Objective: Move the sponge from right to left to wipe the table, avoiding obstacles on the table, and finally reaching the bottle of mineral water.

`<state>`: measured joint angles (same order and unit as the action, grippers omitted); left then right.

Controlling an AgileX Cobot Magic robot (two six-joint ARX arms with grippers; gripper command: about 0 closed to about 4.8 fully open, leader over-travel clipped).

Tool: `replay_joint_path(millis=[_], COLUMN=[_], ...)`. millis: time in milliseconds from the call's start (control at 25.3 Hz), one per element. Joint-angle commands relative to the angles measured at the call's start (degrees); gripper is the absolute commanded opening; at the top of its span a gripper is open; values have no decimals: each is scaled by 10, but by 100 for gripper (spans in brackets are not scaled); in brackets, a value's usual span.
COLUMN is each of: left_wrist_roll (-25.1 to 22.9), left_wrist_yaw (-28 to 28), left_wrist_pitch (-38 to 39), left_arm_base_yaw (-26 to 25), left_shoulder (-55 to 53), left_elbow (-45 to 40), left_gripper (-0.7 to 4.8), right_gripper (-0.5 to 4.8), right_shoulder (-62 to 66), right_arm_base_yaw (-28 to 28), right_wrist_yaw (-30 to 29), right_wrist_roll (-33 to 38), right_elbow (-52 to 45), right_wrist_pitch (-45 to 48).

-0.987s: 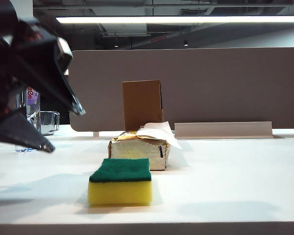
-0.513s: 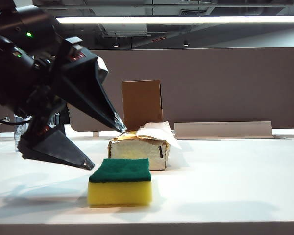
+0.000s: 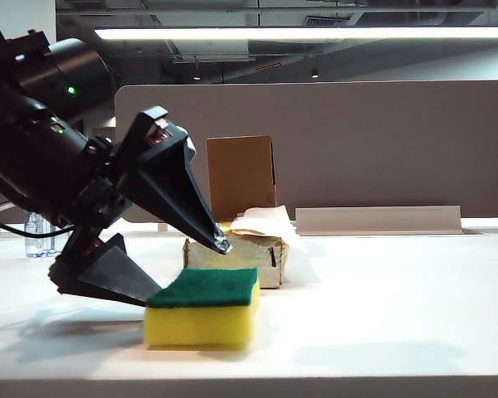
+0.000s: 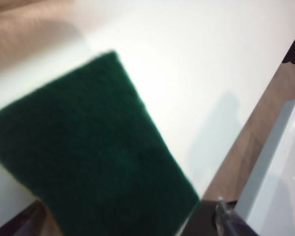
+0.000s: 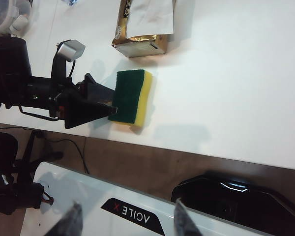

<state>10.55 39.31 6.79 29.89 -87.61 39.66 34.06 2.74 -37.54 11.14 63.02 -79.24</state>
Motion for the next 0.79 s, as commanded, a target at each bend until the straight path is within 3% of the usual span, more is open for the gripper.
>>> replay_joint_path(millis=[39,276,355,632,790], left_wrist_roll=[23,39,39,29,29], left_wrist_yaw=[-8,-21,-24,-28,-49], left_wrist_pitch=[-34,-43,-41,-15,-11], left_arm_base_yaw=[1,1,1,1,8], left_shoulder=[-15,-42,-42,-42,-42], left_elbow=[3,7,7,7,7], left_gripper=[479,479,427,150,93], right_gripper=[238,238,238,212,211], right_shoulder=[-1,-1,-1,-1,-1], right_arm_base_yaw=[0,0,0,0,0], right_wrist_yaw=[-8,-12,-12,-12,-12], right_wrist_roll=[5,7,7,7,7], right_elbow=[1,1,1,1,1], right_wrist_pitch=[2,2,2,2,2])
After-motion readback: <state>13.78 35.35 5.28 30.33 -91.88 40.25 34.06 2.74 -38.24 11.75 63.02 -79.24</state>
